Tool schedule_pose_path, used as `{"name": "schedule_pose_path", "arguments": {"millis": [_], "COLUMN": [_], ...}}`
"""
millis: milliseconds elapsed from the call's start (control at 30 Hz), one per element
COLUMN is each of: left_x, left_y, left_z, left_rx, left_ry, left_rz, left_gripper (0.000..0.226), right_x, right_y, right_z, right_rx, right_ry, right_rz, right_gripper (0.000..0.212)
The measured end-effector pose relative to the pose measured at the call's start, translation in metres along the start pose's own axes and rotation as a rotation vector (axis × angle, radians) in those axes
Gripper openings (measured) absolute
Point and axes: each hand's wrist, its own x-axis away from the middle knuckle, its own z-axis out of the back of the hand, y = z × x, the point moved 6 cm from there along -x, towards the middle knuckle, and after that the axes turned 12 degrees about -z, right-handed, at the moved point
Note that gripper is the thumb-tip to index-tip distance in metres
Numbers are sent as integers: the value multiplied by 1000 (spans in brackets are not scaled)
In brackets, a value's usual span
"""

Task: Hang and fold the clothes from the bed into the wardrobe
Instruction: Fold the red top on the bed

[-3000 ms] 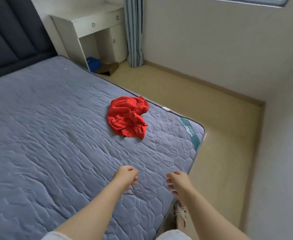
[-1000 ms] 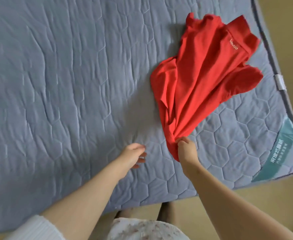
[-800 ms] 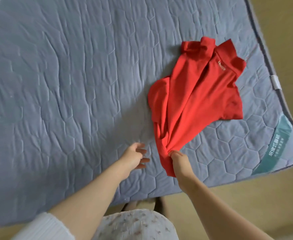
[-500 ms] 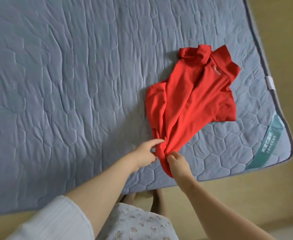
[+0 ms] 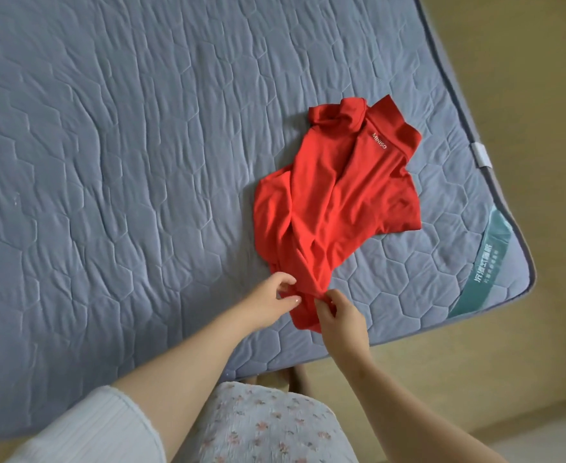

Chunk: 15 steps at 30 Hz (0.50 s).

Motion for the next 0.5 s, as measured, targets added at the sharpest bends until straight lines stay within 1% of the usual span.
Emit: {"name": "schedule_pose_path", "arguments": {"millis": [33,67,100,133,167,200,233,267,300,333,367,400,433,500], "left_x": [1,0,-1,-3,-7,-9,-12,-15,-17,-17,-17,-18,-19,-16], "left_y": [4,5,6,8,12,18,28,37,45,52,57,61,65,69], "left_z": [-8,-14,-15,-13,-10,-8,-7,-11,-18,-24,-28,-28,-22,-3], "left_rx": [231,404,494,438,312,140,-20,-147,-251,-343,-406,-434,-429,-354], "left_ry": [28,92,170,207,210,181,129,61,-12,-68,-82,-36,55,265], "left_rz": [98,193,256,261,223,141,21,-95,-191,-262,-304,-320,-300,-152], "left_gripper": [15,15,16,20,32,48,61,69,73,71,62,48,35,25], "right_x": [1,2,3,3,2,0,-2,-3,-4,-5,-5,-4,-3,-3], "right_y": [-3,-5,-7,-9,-9,-10,-10,-11,-13,-15,-18,-20,-21,-17], "right_z": [3,5,7,10,14,20,25,31,35,39,42,44,48,59], "right_rx": [-58,-100,-125,-146,-174,-205,-225,-228,-220,-217,-217,-214,-200,-162], "right_ry": [-17,-40,-58,-61,-46,-21,5,24,29,21,5,-7,-5,63], "right_rz": [8,14,17,17,14,8,8,14,21,32,48,67,79,49], "right_gripper": [29,25,20,17,17,17,16,16,17,19,22,27,30,32]}}
